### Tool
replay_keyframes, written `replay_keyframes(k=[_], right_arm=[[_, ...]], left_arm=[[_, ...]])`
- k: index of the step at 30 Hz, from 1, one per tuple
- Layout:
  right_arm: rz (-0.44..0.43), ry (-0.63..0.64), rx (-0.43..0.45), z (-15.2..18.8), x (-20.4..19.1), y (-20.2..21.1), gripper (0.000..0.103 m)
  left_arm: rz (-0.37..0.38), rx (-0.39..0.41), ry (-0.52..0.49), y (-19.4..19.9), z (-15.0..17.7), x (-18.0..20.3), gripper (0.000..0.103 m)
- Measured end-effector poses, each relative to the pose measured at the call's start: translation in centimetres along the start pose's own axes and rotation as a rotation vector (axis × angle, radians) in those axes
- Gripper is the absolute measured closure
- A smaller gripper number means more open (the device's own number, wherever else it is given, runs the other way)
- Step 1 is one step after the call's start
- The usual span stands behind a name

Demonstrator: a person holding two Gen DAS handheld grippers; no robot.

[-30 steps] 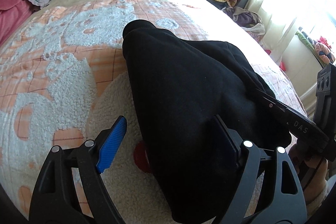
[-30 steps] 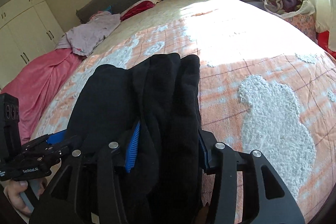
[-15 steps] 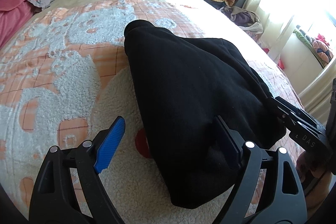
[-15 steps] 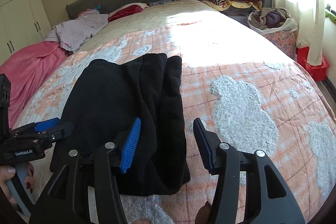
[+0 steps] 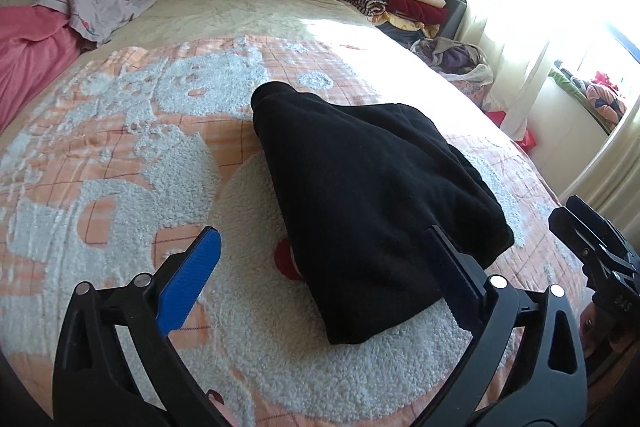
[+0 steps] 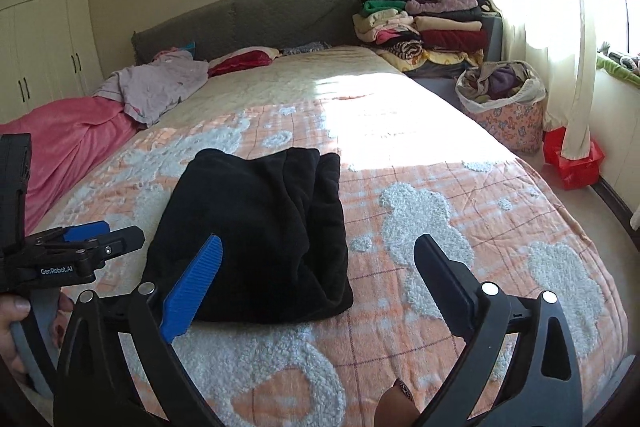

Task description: Fold small clothes

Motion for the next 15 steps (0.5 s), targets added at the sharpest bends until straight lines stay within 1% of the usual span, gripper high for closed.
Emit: replay_keyframes(k=[3, 6, 15], right_arm=[[-0.001, 0.008, 0.051, -0.1, -0.9, 2.1, 0.005], [-0.009, 0.012, 0.08, 0.2, -1.7, 3.7, 0.005], [0.004, 0.064, 0.113, 1.9, -3.6, 6.8, 0.005]], left_arm=[[-0.018, 0.012, -0.014, 1.5, 0.4, -0.2, 0.009], [-0.035, 0.036, -0.032, 3.3, 0.9, -0.2, 0.009], [-0.06, 0.052, -0.054, 6.7, 4.3, 0.0, 0.009]])
Point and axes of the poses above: each gripper's, at about its wrist camera, not at the fingertips, and y roughly against the way its jaws point, x to its right, z to its underside, the point moved 8 cm from there along -y, roughly the way its jaws point, and after that the axes turned 9 degrees about -y, right-handed, at the moved point
